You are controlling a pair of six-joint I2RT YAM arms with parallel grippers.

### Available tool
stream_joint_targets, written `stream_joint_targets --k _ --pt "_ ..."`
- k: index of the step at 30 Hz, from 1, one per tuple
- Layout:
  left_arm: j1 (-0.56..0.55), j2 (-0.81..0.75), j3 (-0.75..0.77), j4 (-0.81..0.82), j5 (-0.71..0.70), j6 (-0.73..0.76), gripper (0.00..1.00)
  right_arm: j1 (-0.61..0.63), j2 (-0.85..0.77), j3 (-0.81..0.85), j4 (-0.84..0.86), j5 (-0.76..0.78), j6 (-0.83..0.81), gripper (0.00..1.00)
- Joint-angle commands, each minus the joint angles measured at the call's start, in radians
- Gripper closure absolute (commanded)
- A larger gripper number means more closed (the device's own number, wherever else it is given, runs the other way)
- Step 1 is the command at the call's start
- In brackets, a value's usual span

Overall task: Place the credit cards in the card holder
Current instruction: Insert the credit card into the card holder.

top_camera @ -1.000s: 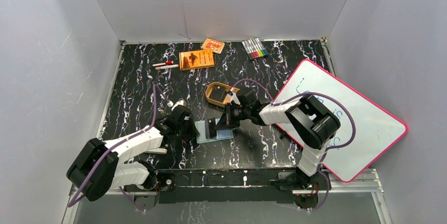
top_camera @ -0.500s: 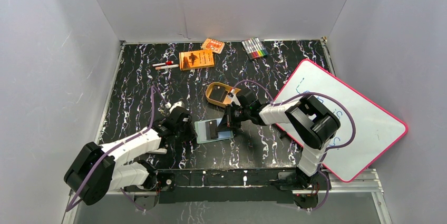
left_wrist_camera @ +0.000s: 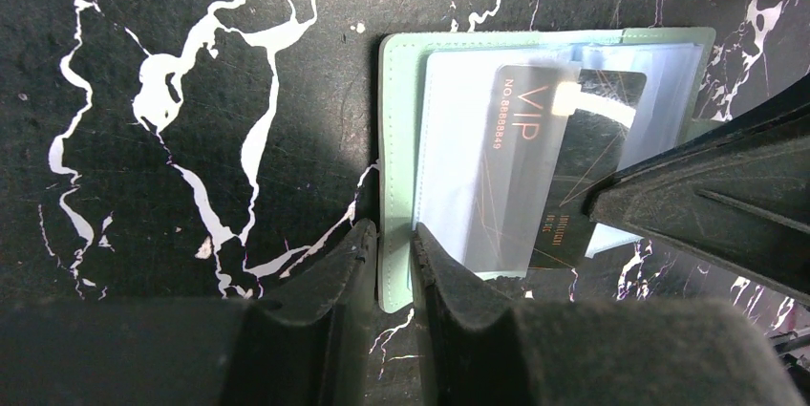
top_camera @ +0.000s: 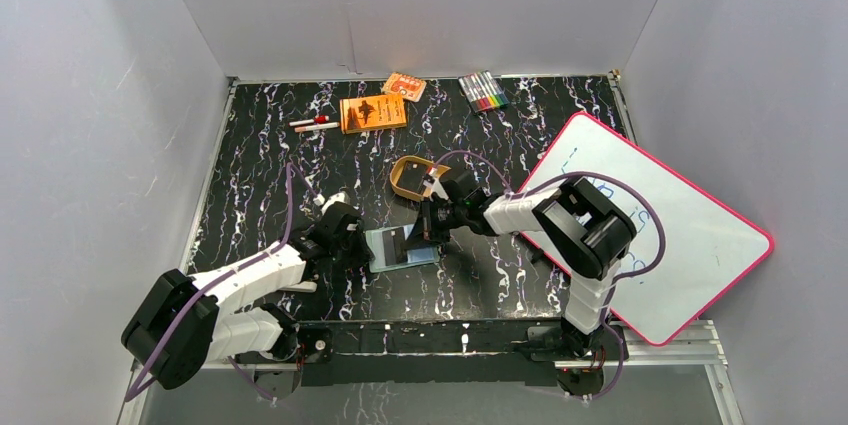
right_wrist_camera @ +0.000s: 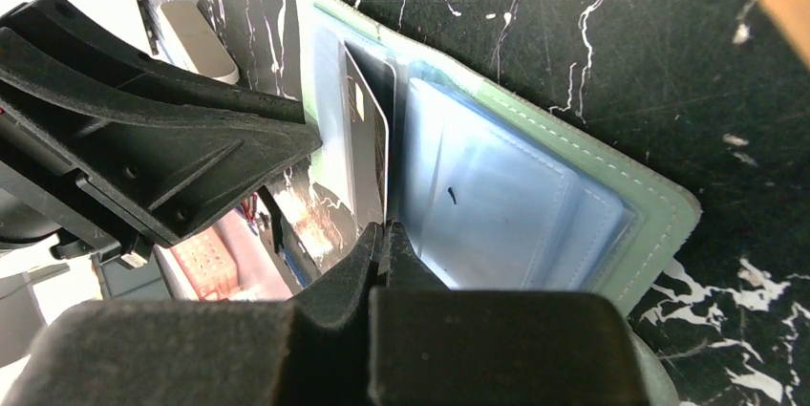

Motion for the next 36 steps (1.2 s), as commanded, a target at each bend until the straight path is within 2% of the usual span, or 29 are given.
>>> stream_joint_targets --k 1,23,29,36 --pt "-0.003 -0.002 -0.019 -0.010 -0.005 0.000 0.82 0.009 0.014 0.041 -0.023 0.001 -0.017 1.00" --pt "-0.003 -0.013 -0.019 -0.016 -0.012 0.001 0.82 0.053 0.054 0.119 -0.061 0.000 -0.026 1.00" --pt "-0.003 -0.026 -0.018 -0.023 -0.018 0.002 0.82 0.053 0.002 0.115 -0.083 0.031 -0.025 0.72" --pt "-0.003 -0.033 -0.016 -0.030 -0.018 0.005 0.82 0.053 -0.036 0.105 -0.085 0.059 -0.018 0.55"
